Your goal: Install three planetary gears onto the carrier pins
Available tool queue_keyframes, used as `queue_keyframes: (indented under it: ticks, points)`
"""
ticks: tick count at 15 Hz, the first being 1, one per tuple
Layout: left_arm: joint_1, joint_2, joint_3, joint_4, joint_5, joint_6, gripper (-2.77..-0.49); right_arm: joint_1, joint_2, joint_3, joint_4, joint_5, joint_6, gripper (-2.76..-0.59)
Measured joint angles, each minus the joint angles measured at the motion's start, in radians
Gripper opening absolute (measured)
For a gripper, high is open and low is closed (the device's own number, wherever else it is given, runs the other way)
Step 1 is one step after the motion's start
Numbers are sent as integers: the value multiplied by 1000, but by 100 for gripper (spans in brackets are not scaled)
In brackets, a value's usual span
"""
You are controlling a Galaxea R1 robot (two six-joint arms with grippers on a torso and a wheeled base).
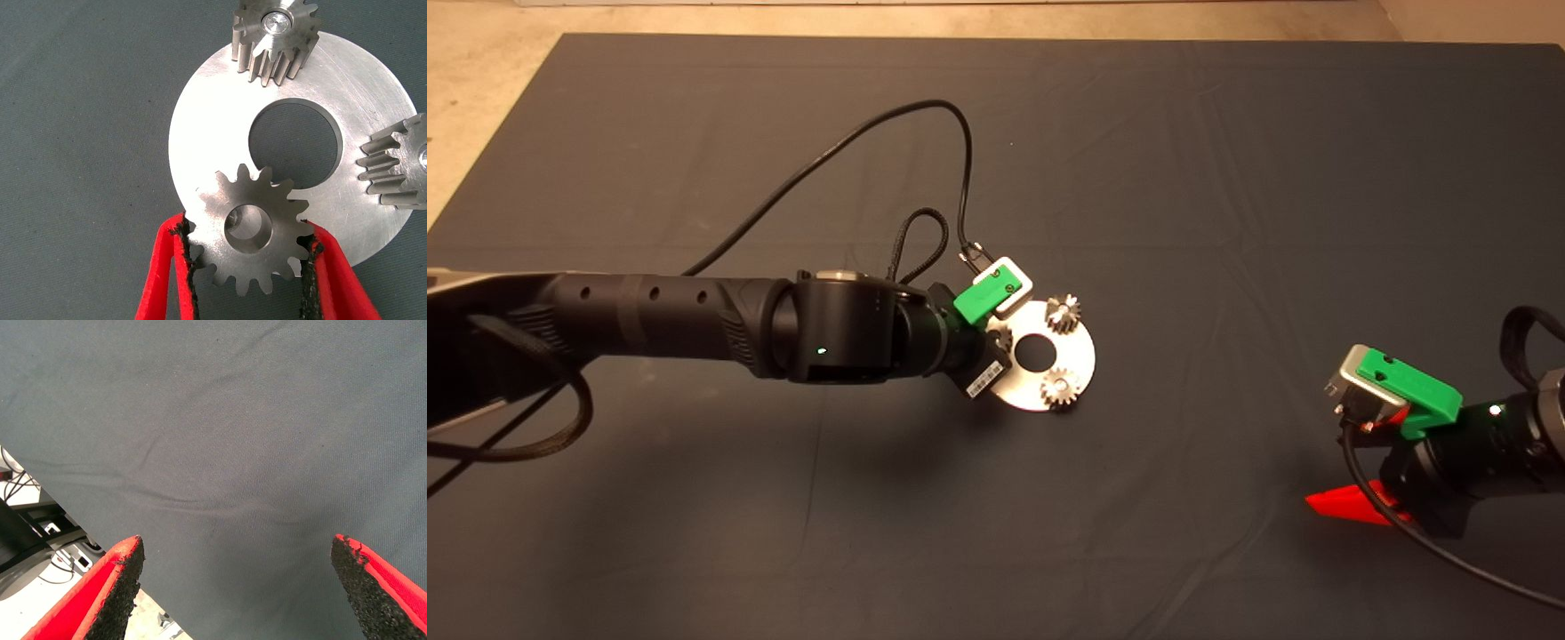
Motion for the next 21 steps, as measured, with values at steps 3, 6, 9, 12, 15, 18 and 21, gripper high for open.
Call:
queue_keyframes:
  ticks: [3,6,9,12,15,18,21]
  points:
    - [-20,0,0,-45,24,4,-266,0,0,0,0,0,0,-129]
    - [-22,0,0,-55,27,15,-266,0,0,0,0,1,0,-129]
    - [-22,0,0,-56,27,15,-266,0,0,0,0,1,0,-129]
    - [-22,0,0,-56,27,15,-266,0,0,0,0,1,0,-129]
    - [-24,4,-11,-56,24,16,-266,0,0,0,0,2,0,-129]
    - [-27,6,-21,-56,17,22,-266,0,0,0,0,2,0,-129]
    - [-28,6,-31,-55,8,29,-266,0,0,0,0,2,0,-129]
